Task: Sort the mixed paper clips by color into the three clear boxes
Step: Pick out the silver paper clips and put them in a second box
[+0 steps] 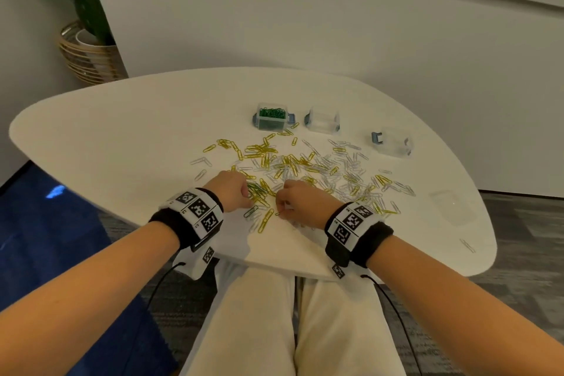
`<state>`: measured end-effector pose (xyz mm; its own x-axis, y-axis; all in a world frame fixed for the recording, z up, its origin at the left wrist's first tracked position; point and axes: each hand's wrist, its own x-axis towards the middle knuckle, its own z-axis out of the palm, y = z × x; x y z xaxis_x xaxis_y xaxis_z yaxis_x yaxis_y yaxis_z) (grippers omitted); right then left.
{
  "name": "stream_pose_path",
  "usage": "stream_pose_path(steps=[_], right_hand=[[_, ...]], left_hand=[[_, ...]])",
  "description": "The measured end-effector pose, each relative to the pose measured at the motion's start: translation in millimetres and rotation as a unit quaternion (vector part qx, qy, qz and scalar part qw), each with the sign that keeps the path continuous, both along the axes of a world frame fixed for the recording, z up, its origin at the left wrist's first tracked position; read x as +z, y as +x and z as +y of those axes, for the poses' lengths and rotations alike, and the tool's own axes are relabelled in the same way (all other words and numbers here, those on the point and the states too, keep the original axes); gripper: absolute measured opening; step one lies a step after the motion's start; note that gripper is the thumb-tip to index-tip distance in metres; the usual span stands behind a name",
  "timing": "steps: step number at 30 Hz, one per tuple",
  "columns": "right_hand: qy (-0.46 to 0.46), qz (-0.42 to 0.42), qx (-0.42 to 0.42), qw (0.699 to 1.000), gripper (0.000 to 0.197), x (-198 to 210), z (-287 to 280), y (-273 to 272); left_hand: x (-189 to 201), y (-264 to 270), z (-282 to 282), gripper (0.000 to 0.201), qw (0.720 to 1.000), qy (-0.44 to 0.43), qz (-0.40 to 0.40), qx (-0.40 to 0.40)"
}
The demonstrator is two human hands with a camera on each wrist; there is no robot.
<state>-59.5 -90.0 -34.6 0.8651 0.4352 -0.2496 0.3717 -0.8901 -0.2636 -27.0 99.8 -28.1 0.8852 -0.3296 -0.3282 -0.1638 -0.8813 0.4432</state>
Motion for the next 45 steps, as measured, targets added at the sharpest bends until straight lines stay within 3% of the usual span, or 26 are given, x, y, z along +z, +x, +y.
stream_pose_path(steps=[4, 6, 9, 12, 14, 16, 20, 21, 25, 30, 34, 36, 38, 39, 41, 42, 43, 44, 45], right_hand=[[-0.026, 0.006, -0.004, 1.0, 0.007, 5.8, 3.6, 10.4], [0.075, 0.001, -0.071, 0.995, 0.008, 7.1, 6.4, 18.2], [0.224, 0.078, -0.155, 0.959, 0.021, 8.4, 17.3, 28.0], [0.166, 0.104, -0.139, 0.971, 0.024, 3.5, 24.6, 34.3], [0.156, 0.113, -0.176, 0.965, 0.024, 4.2, 17.6, 37.7], [0.218, 0.138, -0.211, 0.943, 0.019, 5.9, 4.9, 40.9], [0.392, 0.18, -0.332, 0.839, 0.023, 17.1, -0.5, 46.6], [0.385, 0.186, -0.337, 0.839, 0.024, 17.5, 2.3, 49.5], [0.184, 0.083, -0.231, 0.952, 0.014, 12.2, 15.8, 58.9], [0.089, 0.031, -0.18, 0.979, 0.014, -1.5, 30.0, 67.0], [0.011, 0.018, -0.146, 0.989, 0.012, -7.3, 28.5, 70.5], [0.059, 0.035, -0.149, 0.986, 0.015, -3.5, 19.9, 69.2], [0.22, 0.065, -0.225, 0.947, 0.017, 3.2, 9.6, 67.3], [0.345, 0.117, -0.285, 0.886, 0.019, 6.6, 3.6, 65.9], [0.578, 0.248, -0.38, 0.678, 0.019, 10.5, -4.4, 61.1], [0.638, 0.285, -0.391, 0.599, 0.016, 12.4, -7.9, 59.6], [0.663, 0.302, -0.392, 0.562, 0.013, 13.8, -9.9, 58.1], [0.663, 0.307, -0.388, 0.562, 0.011, 13.2, -10.1, 58.7], [0.64, 0.299, -0.382, 0.596, 0.012, 13.2, -8.4, 59.8]], left_hand=[[-0.1, 1.9, -3.2, 0.021, 1.0, 0.005, 0.006, -0.02], [1.3, 4.7, -1.9, 0.019, 1.0, 0.004, 0.009, -0.022], [1.8, 8.2, 3.0, 0.018, 1.0, 0.003, 0.01, -0.011], [0.4, 10.4, 8.6, 0.014, 1.0, 0.003, 0.012, -0.004], [-0.7, 13.9, 15.4, 0.015, 1.0, 0.015, 0.01, -0.006], [0.5, 17.4, 22.3, 0.016, 1.0, 0.018, 0.012, -0.006], [3.7, 21.0, 22.3, 0.019, 0.999, -0.014, -0.009, -0.044], [3.2, 20.0, 19.2, 0.019, 0.998, -0.015, -0.011, -0.063], [-0.5, 19.0, 8.1, 0.015, 0.996, 0.012, -0.024, -0.082], [0.7, 20.2, 9.2, 0.009, 0.996, 0.012, -0.022, -0.085], [1.8, 24.1, 16.6, 0.009, 0.985, -0.174, 0.011, 0.013], [5.4, 18.0, 15.6, 0.008, 0.942, -0.297, 0.119, 0.099], [6.1, 12.6, 13.5, 0.009, 0.874, -0.394, 0.225, 0.175], [6.5, 10.7, 14.7, 0.012, 0.841, -0.427, 0.268, 0.197], [4.8, 10.6, 19.0, 0.015, 0.78, -0.487, 0.331, 0.213], [4.0, 12.0, 19.8, 0.016, 0.766, -0.498, 0.347, 0.214], [3.7, 12.5, 19.3, 0.016, 0.775, -0.487, 0.346, 0.209], [2.8, 12.7, 17.7, 0.016, 0.822, -0.441, 0.31, 0.184], [2.5, 10.7, 15.1, 0.015, 0.891, -0.358, 0.245, 0.134]])
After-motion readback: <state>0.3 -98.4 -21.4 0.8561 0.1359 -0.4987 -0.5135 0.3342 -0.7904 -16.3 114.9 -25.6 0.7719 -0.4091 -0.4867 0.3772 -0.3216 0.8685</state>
